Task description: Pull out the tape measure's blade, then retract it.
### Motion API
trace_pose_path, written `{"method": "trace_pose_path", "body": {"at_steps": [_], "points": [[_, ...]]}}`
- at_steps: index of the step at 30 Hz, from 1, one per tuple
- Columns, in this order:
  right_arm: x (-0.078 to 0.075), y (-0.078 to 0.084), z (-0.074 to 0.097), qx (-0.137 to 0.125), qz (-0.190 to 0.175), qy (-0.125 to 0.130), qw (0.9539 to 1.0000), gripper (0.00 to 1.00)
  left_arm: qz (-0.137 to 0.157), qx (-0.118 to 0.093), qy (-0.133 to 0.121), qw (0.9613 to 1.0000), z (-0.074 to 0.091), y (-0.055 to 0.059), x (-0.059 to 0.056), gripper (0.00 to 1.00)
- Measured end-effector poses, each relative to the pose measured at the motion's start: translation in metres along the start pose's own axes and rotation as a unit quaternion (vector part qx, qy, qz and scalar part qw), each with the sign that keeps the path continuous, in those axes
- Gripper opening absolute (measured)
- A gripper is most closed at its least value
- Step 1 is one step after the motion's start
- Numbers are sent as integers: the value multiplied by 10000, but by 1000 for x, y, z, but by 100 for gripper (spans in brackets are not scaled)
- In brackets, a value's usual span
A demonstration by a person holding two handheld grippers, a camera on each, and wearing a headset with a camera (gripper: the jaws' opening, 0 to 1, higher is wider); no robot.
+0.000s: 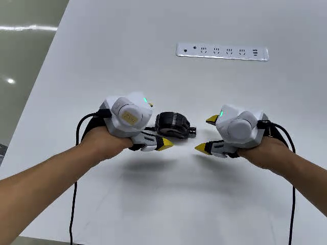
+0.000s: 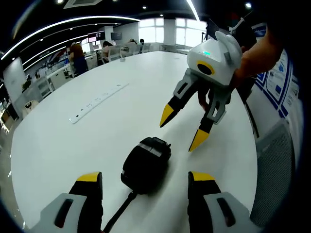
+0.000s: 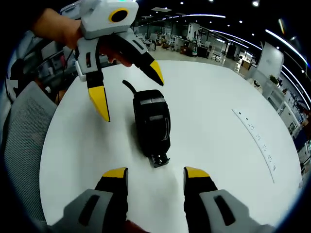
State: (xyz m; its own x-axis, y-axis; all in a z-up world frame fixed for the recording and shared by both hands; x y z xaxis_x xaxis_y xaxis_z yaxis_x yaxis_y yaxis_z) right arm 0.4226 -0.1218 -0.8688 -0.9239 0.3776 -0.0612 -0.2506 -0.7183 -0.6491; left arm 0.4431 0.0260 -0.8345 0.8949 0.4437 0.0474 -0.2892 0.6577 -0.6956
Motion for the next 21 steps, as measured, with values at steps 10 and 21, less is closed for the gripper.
{"method": "trace_pose_path", "body": {"at_steps": [10,21], "points": [[-3,-1,-13,3,247,-167,9996,40,-209,30,221,9995,-14,-3,-1,65],[-4,-3,-25,43,459,-306,9985,36,-1036,219,372,9937,-25,-6,-2,62]]}}
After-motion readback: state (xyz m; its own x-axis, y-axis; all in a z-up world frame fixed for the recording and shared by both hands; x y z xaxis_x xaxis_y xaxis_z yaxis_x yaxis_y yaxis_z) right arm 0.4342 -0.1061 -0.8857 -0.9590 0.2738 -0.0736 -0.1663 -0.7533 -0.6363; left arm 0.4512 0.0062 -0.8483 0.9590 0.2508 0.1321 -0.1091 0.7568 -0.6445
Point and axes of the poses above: the centre of the closed fingertips' face, and the gripper's own axes: z roughly backward along the fingers, x roughly to its left, y roughly out of its underside, the point moved 6 cm from there along z, roughly backward along the fingers, and after that the axes turned 1 degree about -y, right-handed, at the moved point
